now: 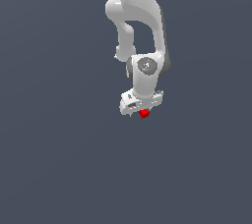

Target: Pick up the red cube and move it to a goal position.

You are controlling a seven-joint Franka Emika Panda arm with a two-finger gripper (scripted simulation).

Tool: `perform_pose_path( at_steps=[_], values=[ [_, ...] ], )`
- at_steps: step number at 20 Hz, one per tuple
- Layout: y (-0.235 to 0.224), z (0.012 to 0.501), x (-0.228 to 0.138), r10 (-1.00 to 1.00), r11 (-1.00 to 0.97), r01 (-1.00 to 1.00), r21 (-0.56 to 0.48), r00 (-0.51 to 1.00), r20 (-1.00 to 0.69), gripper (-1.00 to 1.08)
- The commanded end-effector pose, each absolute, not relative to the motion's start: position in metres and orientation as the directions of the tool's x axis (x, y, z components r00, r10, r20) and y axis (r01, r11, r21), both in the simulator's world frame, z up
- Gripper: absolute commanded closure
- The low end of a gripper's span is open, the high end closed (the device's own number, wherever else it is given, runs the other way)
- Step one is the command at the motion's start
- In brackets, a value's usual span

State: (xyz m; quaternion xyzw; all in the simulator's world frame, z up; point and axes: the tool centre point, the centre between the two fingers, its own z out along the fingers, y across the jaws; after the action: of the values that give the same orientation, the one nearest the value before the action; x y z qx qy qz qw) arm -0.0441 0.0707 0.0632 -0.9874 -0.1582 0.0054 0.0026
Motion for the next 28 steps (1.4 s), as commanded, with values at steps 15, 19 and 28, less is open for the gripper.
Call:
perform_pose_path(
  at_steps=[15,19,28],
  values=[
    [0.098,0.020,-0.065,0.438,-0.899,0.438,-0.001,0.899,0.000,1.08],
    [0.098,0.020,-0.065,0.438,-0.899,0.438,-0.001,0.899,0.000,1.08],
    [0.092,0.027,-0.066,0.441,-0.897,0.441,-0.001,0.897,0.005,1.08]
  ],
)
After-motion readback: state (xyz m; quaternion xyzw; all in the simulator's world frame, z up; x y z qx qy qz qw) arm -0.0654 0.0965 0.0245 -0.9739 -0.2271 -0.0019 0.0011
